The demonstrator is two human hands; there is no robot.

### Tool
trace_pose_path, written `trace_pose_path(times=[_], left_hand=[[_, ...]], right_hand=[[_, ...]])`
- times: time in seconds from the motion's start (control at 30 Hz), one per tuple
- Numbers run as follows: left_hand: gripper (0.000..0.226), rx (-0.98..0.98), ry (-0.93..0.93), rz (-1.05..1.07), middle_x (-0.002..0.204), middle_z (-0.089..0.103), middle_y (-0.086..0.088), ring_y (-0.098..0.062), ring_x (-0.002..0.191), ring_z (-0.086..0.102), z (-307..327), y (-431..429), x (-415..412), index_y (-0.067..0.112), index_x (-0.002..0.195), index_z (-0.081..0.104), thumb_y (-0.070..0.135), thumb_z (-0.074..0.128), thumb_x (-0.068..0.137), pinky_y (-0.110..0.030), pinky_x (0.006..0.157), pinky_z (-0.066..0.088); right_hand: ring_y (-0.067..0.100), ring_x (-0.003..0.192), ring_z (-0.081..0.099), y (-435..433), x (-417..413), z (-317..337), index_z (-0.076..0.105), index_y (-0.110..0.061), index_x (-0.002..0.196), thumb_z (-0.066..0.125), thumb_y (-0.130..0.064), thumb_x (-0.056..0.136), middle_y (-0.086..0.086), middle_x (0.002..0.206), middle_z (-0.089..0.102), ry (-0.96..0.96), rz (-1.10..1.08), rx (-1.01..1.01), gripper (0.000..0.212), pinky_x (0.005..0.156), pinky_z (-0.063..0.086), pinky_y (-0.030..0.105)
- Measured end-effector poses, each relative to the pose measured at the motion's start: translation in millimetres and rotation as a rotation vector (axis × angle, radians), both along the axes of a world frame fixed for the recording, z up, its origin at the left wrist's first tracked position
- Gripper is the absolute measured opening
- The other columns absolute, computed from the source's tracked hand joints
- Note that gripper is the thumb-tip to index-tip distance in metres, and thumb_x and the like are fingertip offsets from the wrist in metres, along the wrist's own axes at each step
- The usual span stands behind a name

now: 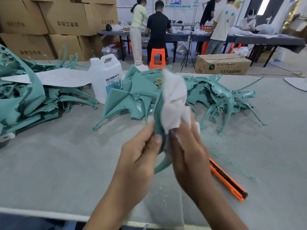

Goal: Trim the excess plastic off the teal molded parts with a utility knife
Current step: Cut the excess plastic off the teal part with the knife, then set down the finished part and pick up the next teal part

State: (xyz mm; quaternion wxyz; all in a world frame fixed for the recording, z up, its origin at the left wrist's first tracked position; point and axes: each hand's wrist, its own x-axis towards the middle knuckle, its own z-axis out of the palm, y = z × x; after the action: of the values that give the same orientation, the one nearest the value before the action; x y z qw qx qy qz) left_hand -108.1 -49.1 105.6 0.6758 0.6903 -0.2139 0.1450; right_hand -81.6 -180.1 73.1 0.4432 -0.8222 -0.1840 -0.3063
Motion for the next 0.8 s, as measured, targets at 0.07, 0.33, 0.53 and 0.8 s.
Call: trace_pose_path(times=[0.07,0.33,0.53,0.8], left_hand=[[0.038,-0.129,-0.012,-0.053,0.132,0.066,0.001,-0.013,0.125,0.059,6.4,3.4,-0.5,0.006,0.138,0.054,0.003,0.041,0.102,-0.019,0.100,0.045],[0.038,-0.260,0.041,-0.033,0.136,0.063,-0.001,-0.021,0.132,0.054,16.2,4.9,10.0,0.017,0.139,0.052,0.016,0.041,0.102,-0.046,0.113,0.038],[0.033,-0.371,0.062,0.117,0.124,0.071,-0.001,-0.019,0.119,0.064,15.8,14.3,6.7,0.019,0.123,0.066,0.017,0.048,0.096,-0.035,0.099,0.051],[0.033,-0.222,0.270,0.384,0.130,0.058,-0.001,-0.014,0.119,0.058,-14.4,-0.9,27.0,0.036,0.122,0.050,0.010,0.051,0.102,-0.037,0.101,0.049]], right_hand=[[0.021,0.106,0.061,-5.7,8.2,-8.0,0.060,-0.014,0.105,0.044,-0.023,0.101,0.008,0.113,0.065,0.085,-0.082,0.133,0.019,0.085,0.049,0.037],[0.026,0.150,0.030,5.9,-13.9,-17.6,0.036,-0.027,0.155,0.049,-0.003,0.095,-0.002,0.162,0.032,-0.143,0.007,-0.120,0.066,0.118,0.024,0.034],[0.015,0.069,0.059,-14.5,-1.5,-12.8,0.061,-0.026,0.116,0.047,0.000,0.099,0.001,0.085,0.063,0.260,-0.034,0.329,0.034,0.066,0.058,0.039],[0.010,0.109,0.067,8.9,-23.8,14.3,0.072,-0.035,0.120,0.065,-0.025,0.086,-0.010,0.120,0.072,0.551,0.564,0.862,0.036,0.085,0.055,0.020]])
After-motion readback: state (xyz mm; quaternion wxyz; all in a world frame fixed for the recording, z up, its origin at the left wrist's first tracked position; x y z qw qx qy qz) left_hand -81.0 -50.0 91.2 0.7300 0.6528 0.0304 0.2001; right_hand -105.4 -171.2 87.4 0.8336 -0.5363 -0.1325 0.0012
